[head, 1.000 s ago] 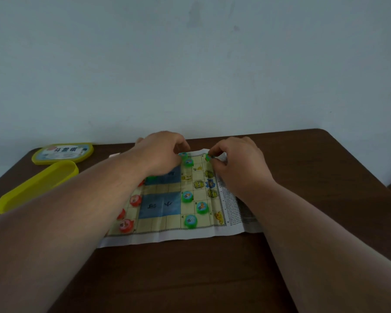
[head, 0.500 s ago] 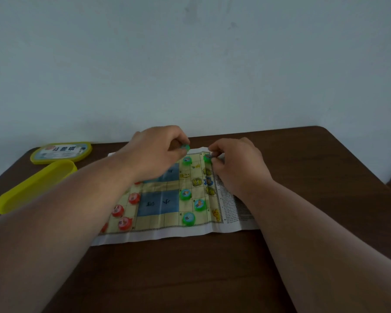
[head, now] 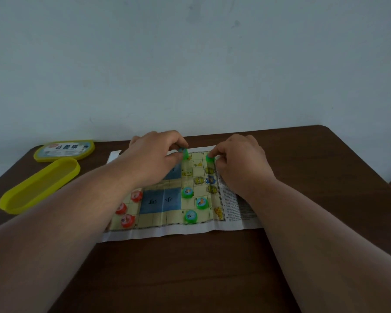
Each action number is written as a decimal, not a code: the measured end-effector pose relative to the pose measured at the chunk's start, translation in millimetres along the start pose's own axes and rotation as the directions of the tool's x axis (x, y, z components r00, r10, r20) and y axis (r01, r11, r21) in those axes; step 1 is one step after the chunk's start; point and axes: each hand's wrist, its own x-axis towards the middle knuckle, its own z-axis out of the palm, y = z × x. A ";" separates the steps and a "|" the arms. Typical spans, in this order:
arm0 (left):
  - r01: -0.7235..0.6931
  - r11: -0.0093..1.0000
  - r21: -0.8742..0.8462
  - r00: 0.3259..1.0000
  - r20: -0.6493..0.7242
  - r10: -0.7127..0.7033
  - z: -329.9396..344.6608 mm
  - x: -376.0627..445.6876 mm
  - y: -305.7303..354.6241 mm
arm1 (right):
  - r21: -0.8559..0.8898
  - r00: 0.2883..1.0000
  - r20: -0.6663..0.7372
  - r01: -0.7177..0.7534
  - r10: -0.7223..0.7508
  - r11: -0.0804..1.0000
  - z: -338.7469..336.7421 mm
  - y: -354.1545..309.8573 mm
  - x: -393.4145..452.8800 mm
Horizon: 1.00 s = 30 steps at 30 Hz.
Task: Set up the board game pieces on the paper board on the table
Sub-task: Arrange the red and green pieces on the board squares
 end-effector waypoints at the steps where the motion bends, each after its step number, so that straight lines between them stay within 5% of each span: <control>1: 0.000 1.000 -0.004 1.000 -0.013 0.000 -1.0 -1.8 0.3 | 0.001 1.000 -0.003 -0.004 0.004 1.000 1.0 0.0 0.1; 12: -0.025 0.996 0.086 0.992 -0.123 0.036 4.1 -19.6 -3.4 | -0.024 1.000 0.015 -0.010 0.010 1.000 4.6 -0.7 0.9; 30: -0.011 0.994 0.106 0.997 -0.080 0.020 2.5 -29.1 -16.9 | 0.163 0.993 -0.118 0.008 0.011 0.987 9.5 8.8 4.2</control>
